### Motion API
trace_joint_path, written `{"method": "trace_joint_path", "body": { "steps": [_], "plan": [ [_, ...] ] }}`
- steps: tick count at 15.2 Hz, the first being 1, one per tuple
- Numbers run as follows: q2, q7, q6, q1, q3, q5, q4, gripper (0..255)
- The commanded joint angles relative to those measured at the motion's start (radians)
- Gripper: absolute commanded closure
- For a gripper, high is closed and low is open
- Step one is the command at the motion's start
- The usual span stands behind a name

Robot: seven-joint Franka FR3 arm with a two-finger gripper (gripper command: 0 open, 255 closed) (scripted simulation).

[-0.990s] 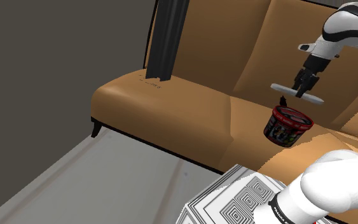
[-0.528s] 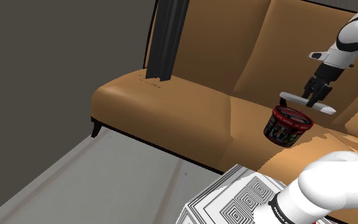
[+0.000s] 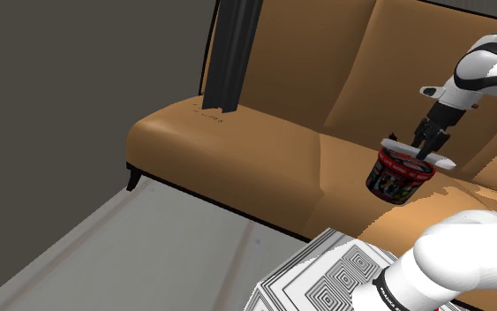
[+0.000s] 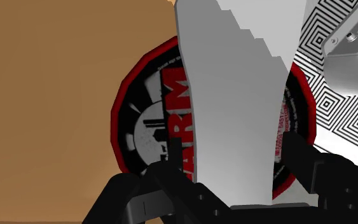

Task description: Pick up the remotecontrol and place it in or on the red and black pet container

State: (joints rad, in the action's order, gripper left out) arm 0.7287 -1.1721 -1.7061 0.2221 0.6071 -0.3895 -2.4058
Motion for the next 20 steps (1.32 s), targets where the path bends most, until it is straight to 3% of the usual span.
{"method": "trace_joint_path", "body": {
  "steps": [1,10,11,16,20],
  "plan": [
    [0.000,0.002,-0.026,0.003,0.009,-0.008,-0.025,255],
    [-0.001,0.003,-0.043,0.004,0.015,-0.012,-0.041,255],
    [-0.001,0.003,-0.043,0.004,0.015,-0.012,-0.041,0],
    [-0.001,0.003,-0.043,0.004,0.015,-0.012,-0.041,0],
    [-0.009,-0.007,0.075,-0.010,-0.023,0.022,0.085,0]
  ]
}}
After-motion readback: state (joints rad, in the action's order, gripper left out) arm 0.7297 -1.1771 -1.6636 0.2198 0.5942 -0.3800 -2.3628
